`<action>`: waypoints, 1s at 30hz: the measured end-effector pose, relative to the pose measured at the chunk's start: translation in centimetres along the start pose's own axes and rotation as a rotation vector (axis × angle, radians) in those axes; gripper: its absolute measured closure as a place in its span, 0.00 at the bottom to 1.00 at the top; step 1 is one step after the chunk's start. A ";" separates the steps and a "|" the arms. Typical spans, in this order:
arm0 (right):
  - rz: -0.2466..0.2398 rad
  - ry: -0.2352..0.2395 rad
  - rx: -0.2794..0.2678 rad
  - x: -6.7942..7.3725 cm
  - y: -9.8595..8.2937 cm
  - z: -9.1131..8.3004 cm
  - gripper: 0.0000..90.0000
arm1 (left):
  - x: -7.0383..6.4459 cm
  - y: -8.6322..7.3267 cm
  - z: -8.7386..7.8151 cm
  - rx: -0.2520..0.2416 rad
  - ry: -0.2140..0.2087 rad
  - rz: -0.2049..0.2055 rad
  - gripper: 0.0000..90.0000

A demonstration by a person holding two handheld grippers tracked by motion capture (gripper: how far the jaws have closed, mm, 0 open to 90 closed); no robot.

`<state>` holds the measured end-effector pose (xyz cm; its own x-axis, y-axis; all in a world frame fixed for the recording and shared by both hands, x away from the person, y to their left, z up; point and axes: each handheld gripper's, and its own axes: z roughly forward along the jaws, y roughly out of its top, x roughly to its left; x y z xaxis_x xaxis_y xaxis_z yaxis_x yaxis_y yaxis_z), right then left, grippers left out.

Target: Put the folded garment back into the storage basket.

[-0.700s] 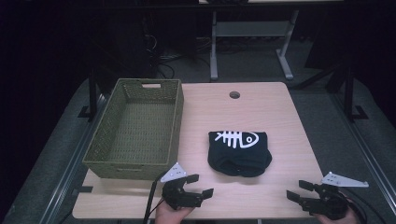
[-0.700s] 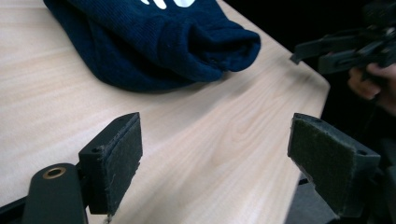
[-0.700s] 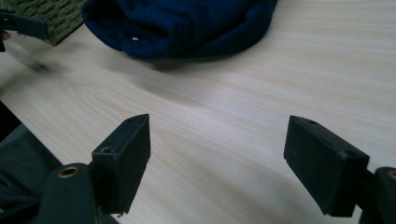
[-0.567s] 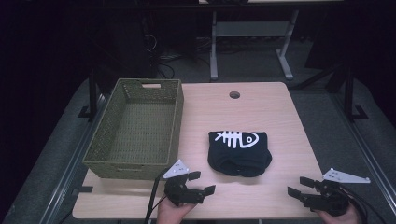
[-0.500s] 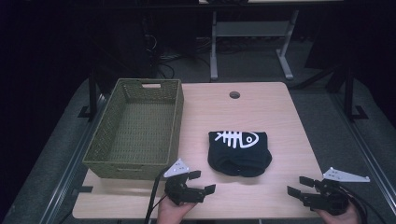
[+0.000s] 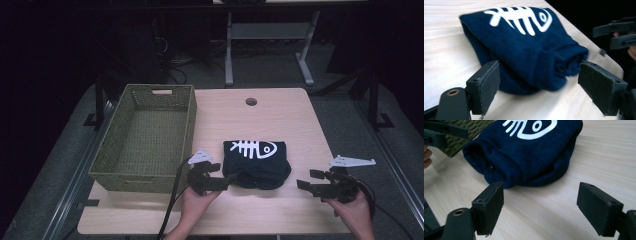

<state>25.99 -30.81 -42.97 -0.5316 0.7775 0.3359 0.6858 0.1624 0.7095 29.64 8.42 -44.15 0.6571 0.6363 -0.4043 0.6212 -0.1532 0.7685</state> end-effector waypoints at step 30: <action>0.126 -0.017 0.108 -2.9 3.9 9.2 0.59 | 3.5 0.9 5.5 0.085 0.061 -0.156 0.42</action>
<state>34.82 -26.84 -46.86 -0.4301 0.8061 0.4066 0.7966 0.1268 0.5911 34.84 6.34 -47.54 0.5241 0.7019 -0.4824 0.7494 -0.1108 0.6528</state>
